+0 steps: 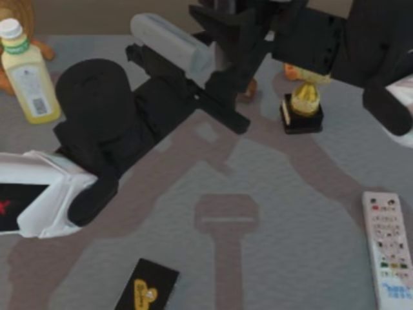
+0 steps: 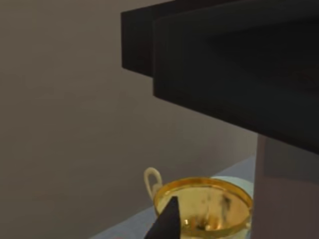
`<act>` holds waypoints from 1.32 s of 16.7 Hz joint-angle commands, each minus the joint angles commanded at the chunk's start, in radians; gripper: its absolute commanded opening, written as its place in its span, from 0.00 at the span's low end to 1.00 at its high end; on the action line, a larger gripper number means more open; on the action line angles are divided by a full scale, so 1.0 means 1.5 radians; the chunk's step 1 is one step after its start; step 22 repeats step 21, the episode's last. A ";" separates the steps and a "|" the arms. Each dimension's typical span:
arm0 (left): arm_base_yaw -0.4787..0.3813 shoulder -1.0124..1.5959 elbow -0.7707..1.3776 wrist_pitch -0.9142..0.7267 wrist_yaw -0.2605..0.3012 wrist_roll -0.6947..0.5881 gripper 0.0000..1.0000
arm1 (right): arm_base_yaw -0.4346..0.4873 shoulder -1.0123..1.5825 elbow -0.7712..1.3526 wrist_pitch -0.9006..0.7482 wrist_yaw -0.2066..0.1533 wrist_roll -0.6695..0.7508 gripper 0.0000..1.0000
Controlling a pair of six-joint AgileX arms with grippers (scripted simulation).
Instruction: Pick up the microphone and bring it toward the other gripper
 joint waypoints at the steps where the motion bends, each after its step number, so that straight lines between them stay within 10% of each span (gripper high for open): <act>1: 0.000 0.000 0.000 0.000 0.000 0.000 0.98 | 0.000 0.000 0.000 0.000 0.000 0.000 0.00; 11: 0.001 -0.001 -0.003 0.000 0.000 0.000 1.00 | -0.002 -0.003 0.000 0.000 -0.001 0.001 0.00; 22: 0.044 -0.172 -0.177 0.002 0.026 -0.002 1.00 | -0.080 -0.057 -0.061 0.010 -0.085 0.006 0.00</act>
